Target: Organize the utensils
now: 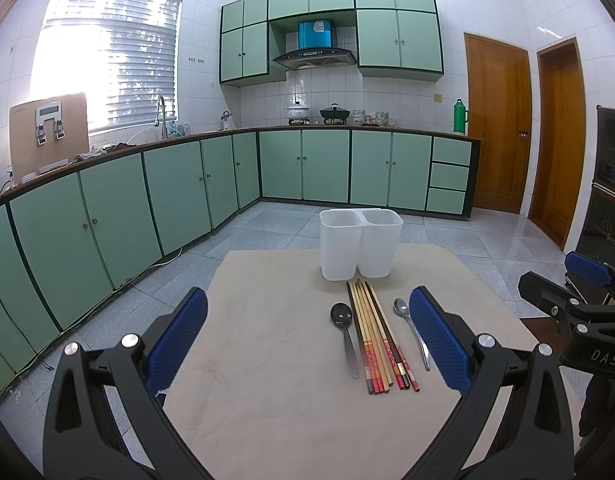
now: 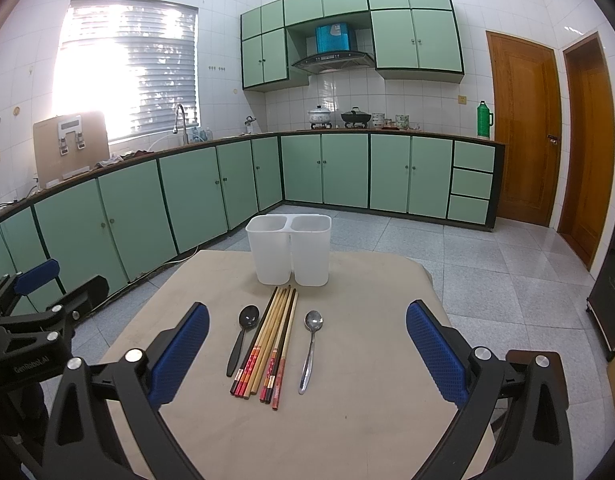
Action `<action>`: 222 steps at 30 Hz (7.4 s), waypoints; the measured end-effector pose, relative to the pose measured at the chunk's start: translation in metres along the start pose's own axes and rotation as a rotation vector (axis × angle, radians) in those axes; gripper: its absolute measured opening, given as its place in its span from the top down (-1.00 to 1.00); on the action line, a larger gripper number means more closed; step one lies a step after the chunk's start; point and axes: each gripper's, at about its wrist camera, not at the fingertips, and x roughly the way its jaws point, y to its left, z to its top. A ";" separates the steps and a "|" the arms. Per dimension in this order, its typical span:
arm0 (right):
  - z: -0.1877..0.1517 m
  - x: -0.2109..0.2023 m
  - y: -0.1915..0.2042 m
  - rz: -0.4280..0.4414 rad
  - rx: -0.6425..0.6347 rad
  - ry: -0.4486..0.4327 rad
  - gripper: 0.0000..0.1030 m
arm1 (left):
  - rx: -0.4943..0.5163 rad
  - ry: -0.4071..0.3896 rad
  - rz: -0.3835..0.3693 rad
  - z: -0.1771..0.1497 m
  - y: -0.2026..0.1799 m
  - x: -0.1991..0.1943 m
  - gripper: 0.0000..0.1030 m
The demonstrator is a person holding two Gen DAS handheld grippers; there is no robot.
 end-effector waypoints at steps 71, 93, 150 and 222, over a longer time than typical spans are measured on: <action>-0.048 0.272 -0.025 0.069 -0.041 0.501 0.45 | 0.058 0.407 -0.037 -0.042 -0.009 0.241 -0.90; -0.048 0.274 -0.028 0.067 -0.027 0.495 0.45 | 0.112 0.547 -0.011 -0.065 -0.014 0.275 -0.92; 0.061 0.207 -0.050 0.148 0.023 0.019 0.46 | -0.015 0.017 -0.228 0.044 -0.009 0.200 0.33; -0.098 0.164 -0.024 0.122 0.119 0.398 -0.13 | -0.064 0.471 -0.162 -0.095 0.004 0.176 -0.26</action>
